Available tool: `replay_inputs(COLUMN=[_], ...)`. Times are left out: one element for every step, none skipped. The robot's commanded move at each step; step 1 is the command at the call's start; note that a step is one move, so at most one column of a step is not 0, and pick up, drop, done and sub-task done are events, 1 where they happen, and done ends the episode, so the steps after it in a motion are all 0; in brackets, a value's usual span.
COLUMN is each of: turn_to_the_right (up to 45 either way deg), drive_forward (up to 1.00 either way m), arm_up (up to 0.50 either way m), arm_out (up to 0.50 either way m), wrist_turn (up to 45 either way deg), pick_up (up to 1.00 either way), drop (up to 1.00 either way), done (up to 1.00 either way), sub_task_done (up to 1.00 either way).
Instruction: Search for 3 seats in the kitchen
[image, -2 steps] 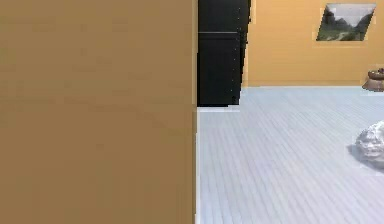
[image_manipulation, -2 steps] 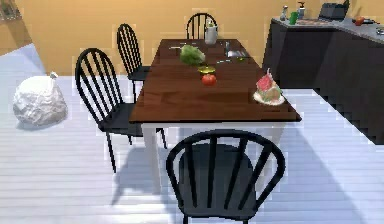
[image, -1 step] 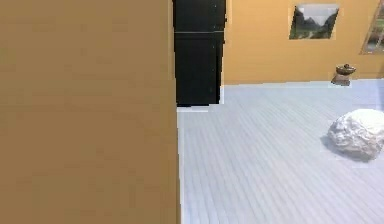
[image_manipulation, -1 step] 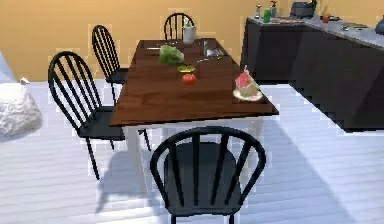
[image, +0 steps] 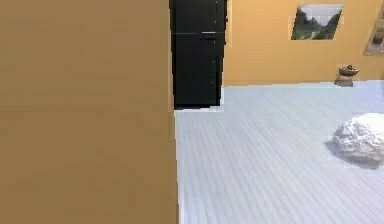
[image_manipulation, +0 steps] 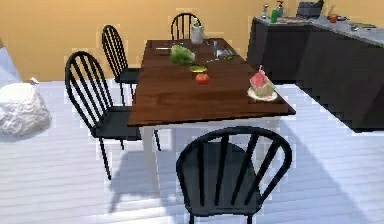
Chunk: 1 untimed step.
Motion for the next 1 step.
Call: replay_inputs(turn_to_the_right=[45.0], drive_forward=[0.0], arm_up=[0.0], arm_out=[0.0], wrist_turn=[0.0], pick_up=[0.0], drop=[0.0], done=[0.0], sub_task_done=[0.0])
